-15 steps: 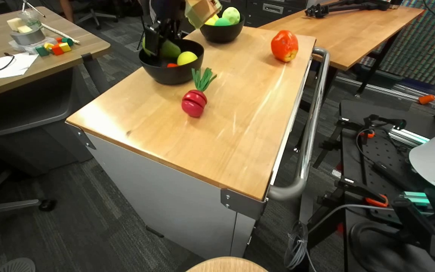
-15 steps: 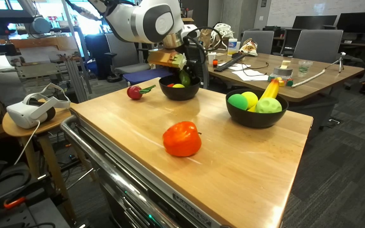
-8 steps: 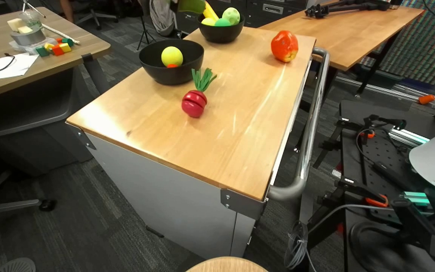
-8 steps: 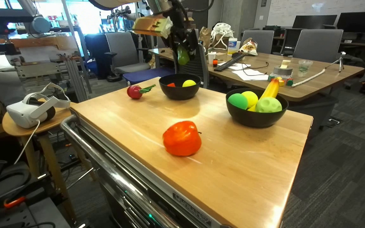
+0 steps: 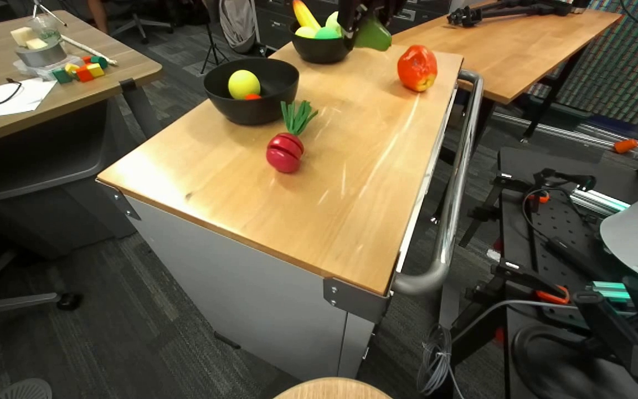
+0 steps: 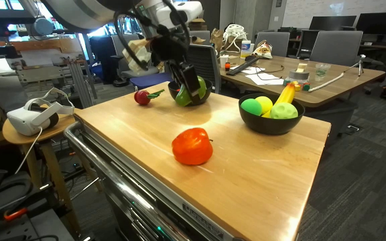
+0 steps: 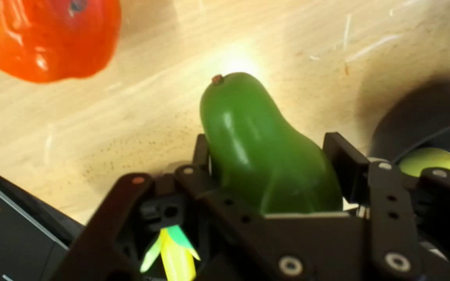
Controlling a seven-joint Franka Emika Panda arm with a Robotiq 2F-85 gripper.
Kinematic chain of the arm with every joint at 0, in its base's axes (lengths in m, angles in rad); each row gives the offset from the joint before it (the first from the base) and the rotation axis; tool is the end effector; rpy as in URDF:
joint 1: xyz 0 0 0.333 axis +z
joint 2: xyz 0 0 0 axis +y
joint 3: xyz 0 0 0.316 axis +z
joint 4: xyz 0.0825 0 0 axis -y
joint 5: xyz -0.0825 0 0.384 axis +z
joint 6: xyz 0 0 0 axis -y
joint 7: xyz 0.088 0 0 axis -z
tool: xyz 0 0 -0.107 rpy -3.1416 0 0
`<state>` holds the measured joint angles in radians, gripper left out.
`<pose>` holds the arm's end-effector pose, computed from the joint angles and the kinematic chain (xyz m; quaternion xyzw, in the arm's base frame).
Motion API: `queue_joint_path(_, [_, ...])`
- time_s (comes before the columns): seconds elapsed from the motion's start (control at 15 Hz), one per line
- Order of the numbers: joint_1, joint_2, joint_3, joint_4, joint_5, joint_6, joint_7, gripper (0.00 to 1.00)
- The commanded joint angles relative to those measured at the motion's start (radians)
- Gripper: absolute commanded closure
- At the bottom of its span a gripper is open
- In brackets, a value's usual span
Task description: Take the toy fruits and vegetables from the black bowls and place them on the table
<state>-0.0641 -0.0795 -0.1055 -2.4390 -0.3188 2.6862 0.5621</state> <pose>0.4973 -0.0751 0.3659 0.9562 -0.2284 0.1750 0.0549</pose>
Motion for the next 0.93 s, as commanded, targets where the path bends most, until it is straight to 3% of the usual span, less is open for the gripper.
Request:
queue_joint_path(0.0, [-0.036, 0.001, 0.016, -0.051, 0.034, 0.026, 0.016, 0.55])
queue_joint_path(0.67, [-0.023, 0.091, 0.010, -0.034, 0.099, 0.011, -0.029, 0.55])
queue_joint_path(0.73, [-0.021, 0.090, 0.011, -0.032, 0.108, 0.007, -0.035, 0.48])
queue_joint_path(0.8, [-0.018, 0.087, 0.013, -0.029, 0.123, -0.002, -0.047, 0.16])
queue_joint_path(0.87, [-0.013, 0.074, 0.018, -0.019, 0.138, -0.031, -0.059, 0.07])
